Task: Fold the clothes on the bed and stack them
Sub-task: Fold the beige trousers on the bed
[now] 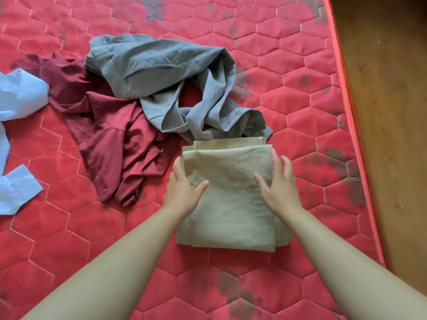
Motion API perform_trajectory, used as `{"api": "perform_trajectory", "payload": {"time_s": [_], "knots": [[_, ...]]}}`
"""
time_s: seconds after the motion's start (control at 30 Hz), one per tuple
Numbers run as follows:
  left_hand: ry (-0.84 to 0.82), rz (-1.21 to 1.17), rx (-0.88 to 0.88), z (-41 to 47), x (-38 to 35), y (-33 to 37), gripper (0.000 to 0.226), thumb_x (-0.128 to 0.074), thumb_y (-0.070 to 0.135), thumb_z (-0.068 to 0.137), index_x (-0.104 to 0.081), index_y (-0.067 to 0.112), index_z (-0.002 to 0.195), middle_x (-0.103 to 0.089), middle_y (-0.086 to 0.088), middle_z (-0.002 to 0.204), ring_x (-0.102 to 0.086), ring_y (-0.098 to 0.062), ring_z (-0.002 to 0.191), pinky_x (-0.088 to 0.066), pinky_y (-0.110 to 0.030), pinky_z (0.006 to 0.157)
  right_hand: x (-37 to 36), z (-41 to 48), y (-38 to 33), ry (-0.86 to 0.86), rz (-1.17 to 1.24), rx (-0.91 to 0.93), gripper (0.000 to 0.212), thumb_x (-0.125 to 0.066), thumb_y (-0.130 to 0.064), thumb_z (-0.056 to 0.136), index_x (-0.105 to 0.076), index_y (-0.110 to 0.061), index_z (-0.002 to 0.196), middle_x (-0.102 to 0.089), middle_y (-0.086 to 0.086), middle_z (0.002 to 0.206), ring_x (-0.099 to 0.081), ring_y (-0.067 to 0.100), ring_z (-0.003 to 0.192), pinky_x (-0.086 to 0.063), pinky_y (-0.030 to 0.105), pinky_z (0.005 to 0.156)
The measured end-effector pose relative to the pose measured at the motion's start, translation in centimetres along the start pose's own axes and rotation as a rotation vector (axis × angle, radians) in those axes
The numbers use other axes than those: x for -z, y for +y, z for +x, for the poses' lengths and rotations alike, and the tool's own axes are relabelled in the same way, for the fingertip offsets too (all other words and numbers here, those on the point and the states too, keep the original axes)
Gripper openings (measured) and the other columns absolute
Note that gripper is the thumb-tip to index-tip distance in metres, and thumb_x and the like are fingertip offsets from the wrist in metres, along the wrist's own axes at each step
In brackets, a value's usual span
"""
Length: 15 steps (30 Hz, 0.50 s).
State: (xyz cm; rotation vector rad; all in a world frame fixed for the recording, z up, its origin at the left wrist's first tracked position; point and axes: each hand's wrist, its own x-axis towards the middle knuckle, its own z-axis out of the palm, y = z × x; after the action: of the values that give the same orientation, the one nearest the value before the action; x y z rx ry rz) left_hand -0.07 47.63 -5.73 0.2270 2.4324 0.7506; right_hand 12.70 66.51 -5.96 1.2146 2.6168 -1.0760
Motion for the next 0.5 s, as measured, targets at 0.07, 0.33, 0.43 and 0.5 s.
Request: {"api": "perform_trajectory", "payload": {"time_s": [0.07,0.33,0.43,0.5], "knots": [[0.003,0.094,0.033,-0.7,-1.4,-1.8,0.092,-0.064,0.046,0.080,-0.005,0.022,0.146,-0.024,-0.012,0.146,-0.032,-0.033,0.131,-0.031,-0.046,0.104,-1.9,-0.9,1.5,-0.041,0.010,-0.056,0.072,-0.049,-0.044,0.091,-0.003,-0.040,0.147,-0.010,0.010,0.152,-0.020,0.027,0.139,-0.026,0.044,0.109],[0.134,-0.022,-0.017,-0.1,-4.0,-2.5,0.080,-0.050,0.049,0.089,0.006,0.036,0.146,-0.044,-0.014,0.128,-0.047,-0.034,0.114,-0.036,-0.038,0.095,-4.6,-1.1,2.7,0.123,0.066,-0.037,0.067,-0.042,-0.051,0.090,0.007,-0.059,0.136,-0.042,0.008,0.120,-0.052,0.033,0.103,-0.042,0.040,0.088],[0.088,-0.004,0.049,-1.5,-4.4,-3.0,0.079,-0.046,0.053,0.089,0.010,0.042,0.143,-0.059,-0.014,0.120,-0.060,-0.037,0.100,-0.042,-0.035,0.075,-4.7,-2.1,3.5,0.105,0.057,-0.057,0.063,-0.040,-0.055,0.089,0.001,-0.061,0.137,-0.057,0.011,0.117,-0.057,0.036,0.103,-0.044,0.039,0.081],[0.054,0.014,0.058,-3.2,-4.6,-3.5,0.078,-0.045,0.054,0.088,0.010,0.042,0.143,-0.060,-0.010,0.123,-0.061,-0.036,0.100,-0.042,-0.034,0.073,-4.3,-3.6,4.4,0.088,0.096,-0.038,0.062,-0.044,-0.053,0.089,-0.006,-0.058,0.139,-0.055,0.007,0.132,-0.053,0.032,0.116,-0.043,0.036,0.089]]}}
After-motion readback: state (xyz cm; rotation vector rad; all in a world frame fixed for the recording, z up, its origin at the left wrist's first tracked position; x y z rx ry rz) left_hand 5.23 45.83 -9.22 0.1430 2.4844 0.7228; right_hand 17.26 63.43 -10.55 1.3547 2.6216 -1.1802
